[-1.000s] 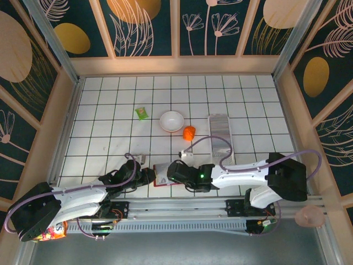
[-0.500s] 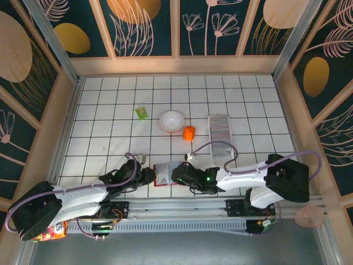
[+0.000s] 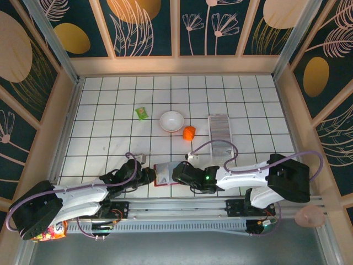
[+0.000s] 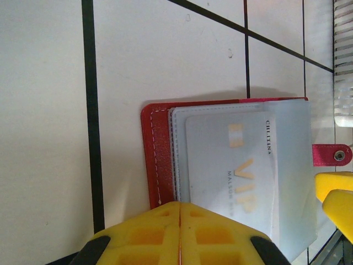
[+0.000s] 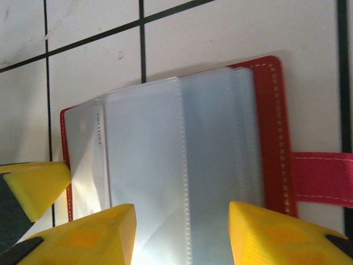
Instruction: Put the credit cards into the card holder
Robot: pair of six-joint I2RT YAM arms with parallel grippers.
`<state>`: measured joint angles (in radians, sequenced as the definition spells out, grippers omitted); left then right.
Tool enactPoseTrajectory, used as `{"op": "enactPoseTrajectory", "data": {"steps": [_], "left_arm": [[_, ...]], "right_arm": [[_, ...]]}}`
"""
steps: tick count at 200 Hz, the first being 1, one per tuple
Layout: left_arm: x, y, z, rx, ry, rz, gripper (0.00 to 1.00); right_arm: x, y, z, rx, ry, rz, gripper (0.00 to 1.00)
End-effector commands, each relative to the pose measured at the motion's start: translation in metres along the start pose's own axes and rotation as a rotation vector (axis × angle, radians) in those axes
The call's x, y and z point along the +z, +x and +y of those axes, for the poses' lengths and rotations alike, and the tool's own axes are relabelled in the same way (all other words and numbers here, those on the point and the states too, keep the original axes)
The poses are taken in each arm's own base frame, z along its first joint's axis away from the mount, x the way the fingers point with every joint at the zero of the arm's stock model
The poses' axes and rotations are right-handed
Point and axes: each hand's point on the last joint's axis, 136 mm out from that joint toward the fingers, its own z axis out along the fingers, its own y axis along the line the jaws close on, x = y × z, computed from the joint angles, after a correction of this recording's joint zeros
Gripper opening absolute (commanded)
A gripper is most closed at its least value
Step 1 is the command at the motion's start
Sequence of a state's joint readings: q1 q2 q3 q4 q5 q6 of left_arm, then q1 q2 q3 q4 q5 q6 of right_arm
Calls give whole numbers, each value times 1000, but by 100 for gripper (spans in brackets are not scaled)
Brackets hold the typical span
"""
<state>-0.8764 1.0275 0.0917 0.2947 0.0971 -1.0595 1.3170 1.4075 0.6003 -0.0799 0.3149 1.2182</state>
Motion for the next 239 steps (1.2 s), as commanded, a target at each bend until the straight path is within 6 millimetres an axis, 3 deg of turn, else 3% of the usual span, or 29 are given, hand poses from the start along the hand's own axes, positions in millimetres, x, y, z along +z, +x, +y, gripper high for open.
{"op": "enactPoseTrajectory", "data": {"steps": [1, 45, 120, 154, 190, 224, 239], "left_arm": [[0, 11, 19, 0, -72, 42, 7], [0, 11, 20, -2, -72, 41, 7], [-1, 12, 19, -8, -64, 40, 6], [-1, 11, 19, -9, -64, 37, 6], [-1, 11, 19, -7, -61, 36, 6], [-2, 11, 20, -5, -66, 34, 6], [-2, 11, 20, -6, -68, 33, 6]], "right_arm": [[-10, -10, 1, -4, 0, -52, 46], [-6, -8, 21, -16, -78, -39, 38], [6, 3, 19, -23, -60, 1, 35], [3, 1, 29, -21, -103, -2, 33], [0, -2, 37, -33, -129, -20, 21], [-5, -8, 26, -22, -83, -47, 0], [-8, -11, 17, -11, -53, -65, 0]]}}
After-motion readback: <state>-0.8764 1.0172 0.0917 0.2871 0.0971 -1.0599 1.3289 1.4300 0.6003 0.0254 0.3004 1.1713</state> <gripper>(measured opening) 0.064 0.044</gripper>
